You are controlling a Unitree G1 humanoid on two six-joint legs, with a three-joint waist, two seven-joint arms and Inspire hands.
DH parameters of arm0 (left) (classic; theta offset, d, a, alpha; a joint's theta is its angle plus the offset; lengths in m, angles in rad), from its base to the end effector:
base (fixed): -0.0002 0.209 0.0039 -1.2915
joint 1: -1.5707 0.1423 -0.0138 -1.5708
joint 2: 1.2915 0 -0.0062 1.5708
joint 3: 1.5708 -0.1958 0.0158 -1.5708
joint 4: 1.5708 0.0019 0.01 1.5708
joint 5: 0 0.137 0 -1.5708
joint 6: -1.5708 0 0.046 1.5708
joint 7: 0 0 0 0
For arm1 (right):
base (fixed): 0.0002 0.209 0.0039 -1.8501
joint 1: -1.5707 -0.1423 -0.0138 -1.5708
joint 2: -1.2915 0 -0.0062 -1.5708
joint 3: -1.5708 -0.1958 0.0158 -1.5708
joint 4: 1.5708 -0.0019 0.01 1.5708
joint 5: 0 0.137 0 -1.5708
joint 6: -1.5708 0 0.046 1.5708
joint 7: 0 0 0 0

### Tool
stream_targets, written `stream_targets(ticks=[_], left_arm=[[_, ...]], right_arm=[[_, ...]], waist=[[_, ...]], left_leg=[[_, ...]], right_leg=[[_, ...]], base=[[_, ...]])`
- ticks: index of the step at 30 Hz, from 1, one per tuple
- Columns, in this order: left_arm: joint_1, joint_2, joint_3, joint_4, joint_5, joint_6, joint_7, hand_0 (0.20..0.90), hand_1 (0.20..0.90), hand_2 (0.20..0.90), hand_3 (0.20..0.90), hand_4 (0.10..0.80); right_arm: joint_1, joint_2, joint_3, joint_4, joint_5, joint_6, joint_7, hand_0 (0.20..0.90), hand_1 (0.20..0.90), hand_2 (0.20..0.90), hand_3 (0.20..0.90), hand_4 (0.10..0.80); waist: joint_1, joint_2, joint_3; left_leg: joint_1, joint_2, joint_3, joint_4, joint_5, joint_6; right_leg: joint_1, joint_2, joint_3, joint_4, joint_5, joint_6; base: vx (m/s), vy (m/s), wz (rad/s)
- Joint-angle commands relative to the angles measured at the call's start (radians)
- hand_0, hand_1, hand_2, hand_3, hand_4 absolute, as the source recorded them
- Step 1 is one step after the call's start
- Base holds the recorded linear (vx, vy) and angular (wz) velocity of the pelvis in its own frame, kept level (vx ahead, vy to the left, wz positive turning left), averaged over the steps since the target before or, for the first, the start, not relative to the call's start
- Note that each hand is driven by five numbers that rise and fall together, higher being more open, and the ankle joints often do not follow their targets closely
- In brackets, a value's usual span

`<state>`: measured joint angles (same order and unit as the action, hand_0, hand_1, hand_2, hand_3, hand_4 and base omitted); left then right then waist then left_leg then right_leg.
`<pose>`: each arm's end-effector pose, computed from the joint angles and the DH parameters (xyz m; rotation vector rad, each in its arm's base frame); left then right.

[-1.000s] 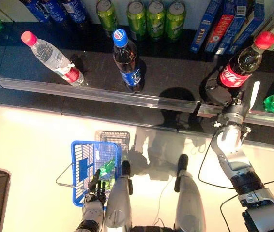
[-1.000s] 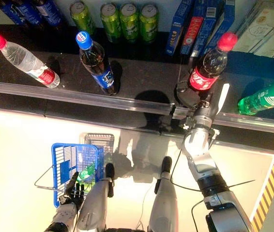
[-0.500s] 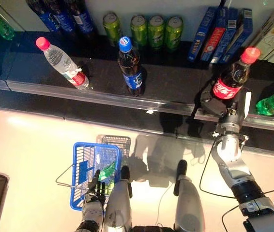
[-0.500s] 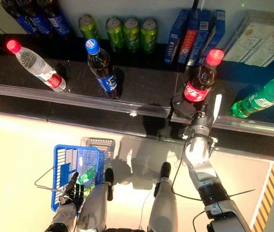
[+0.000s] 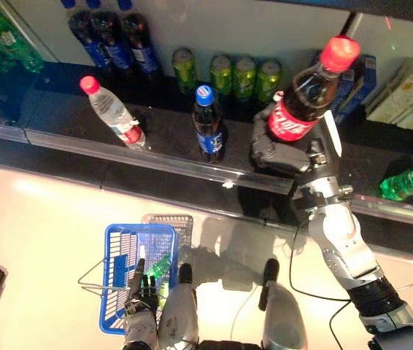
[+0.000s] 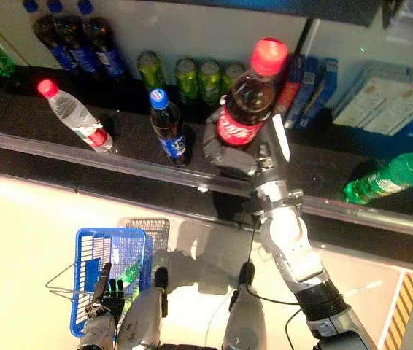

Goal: Pick up the drink and place into the basket.

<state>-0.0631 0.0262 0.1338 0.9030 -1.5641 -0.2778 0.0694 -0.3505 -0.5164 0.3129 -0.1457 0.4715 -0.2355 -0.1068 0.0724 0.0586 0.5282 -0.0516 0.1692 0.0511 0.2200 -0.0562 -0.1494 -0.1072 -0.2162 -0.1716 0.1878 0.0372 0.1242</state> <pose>0.1434 0.1840 -0.1004 -1.3541 0.4065 0.9950 0.2460 -0.1620 0.1370 -0.0001 -0.5451 0.3392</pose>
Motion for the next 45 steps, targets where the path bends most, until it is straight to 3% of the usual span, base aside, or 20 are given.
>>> stream_targets(ticks=[1,8,13,21,33,45], left_arm=[[0.099,0.145,0.025,-0.172,0.029,-0.211,-0.154,0.300,0.300,0.300,0.200,0.100],[0.100,0.133,0.015,-0.265,0.065,-0.207,-0.214,0.300,0.300,0.300,0.200,0.100],[0.115,0.155,-0.041,-0.397,0.168,-0.193,-0.246,0.300,0.300,0.300,0.200,0.100],[0.162,0.201,-0.106,-0.593,0.271,-0.106,-0.343,0.300,0.300,0.300,0.200,0.100],[0.200,0.338,-0.213,-0.890,0.532,-0.041,-0.386,0.300,0.300,0.300,0.200,0.100],[0.169,0.442,-0.211,-1.170,0.502,0.001,-0.517,0.300,0.300,0.300,0.200,0.100]], right_arm=[[-0.103,0.039,0.005,-0.198,0.070,-0.085,0.079,0.300,0.300,0.300,0.200,0.100],[-0.130,0.094,0.102,-0.189,0.081,-0.040,0.116,0.300,0.300,0.300,0.200,0.100],[-0.159,0.120,0.182,-0.210,0.080,-0.018,0.131,0.300,0.300,0.300,0.200,0.100],[-0.251,0.187,0.248,-0.203,0.048,0.013,0.100,0.300,0.300,0.300,0.200,0.100],[-0.316,0.265,0.285,-0.109,0.118,0.063,-0.038,0.300,0.300,0.300,0.200,0.100],[-0.299,0.312,0.357,0.123,0.130,0.070,-0.069,0.300,0.300,0.300,0.200,0.100]], waist=[[0.021,-0.025,-0.200],[0.079,-0.023,-0.227],[0.135,-0.020,-0.236],[0.233,-0.010,-0.228],[0.366,-0.004,-0.221],[0.446,-0.035,-0.197]], left_leg=[[-0.015,-0.031,-0.031,0.030,0.066,0.034],[-0.003,-0.044,-0.077,-0.008,0.071,0.032],[-0.011,-0.056,-0.115,-0.031,0.071,0.034],[-0.045,-0.082,-0.184,-0.035,0.083,0.036],[-0.078,-0.127,-0.303,-0.048,0.112,0.042],[-0.113,-0.147,-0.365,-0.051,0.131,0.039]], right_leg=[[0.092,0.005,-0.023,0.054,-0.127,-0.048],[0.123,-0.004,-0.062,0.046,-0.129,-0.046],[0.134,-0.016,-0.101,0.035,-0.124,-0.044],[0.154,-0.031,-0.174,0.035,-0.127,-0.044],[0.202,-0.039,-0.267,0.026,-0.133,-0.034],[0.235,-0.028,-0.321,0.002,-0.128,-0.022]], base=[[0.020,0.016,0.25],[0.011,0.010,0.29],[-0.013,0.024,0.23],[-0.015,0.007,0.28],[0.008,-0.005,0.38],[0.027,-0.049,0.18]])
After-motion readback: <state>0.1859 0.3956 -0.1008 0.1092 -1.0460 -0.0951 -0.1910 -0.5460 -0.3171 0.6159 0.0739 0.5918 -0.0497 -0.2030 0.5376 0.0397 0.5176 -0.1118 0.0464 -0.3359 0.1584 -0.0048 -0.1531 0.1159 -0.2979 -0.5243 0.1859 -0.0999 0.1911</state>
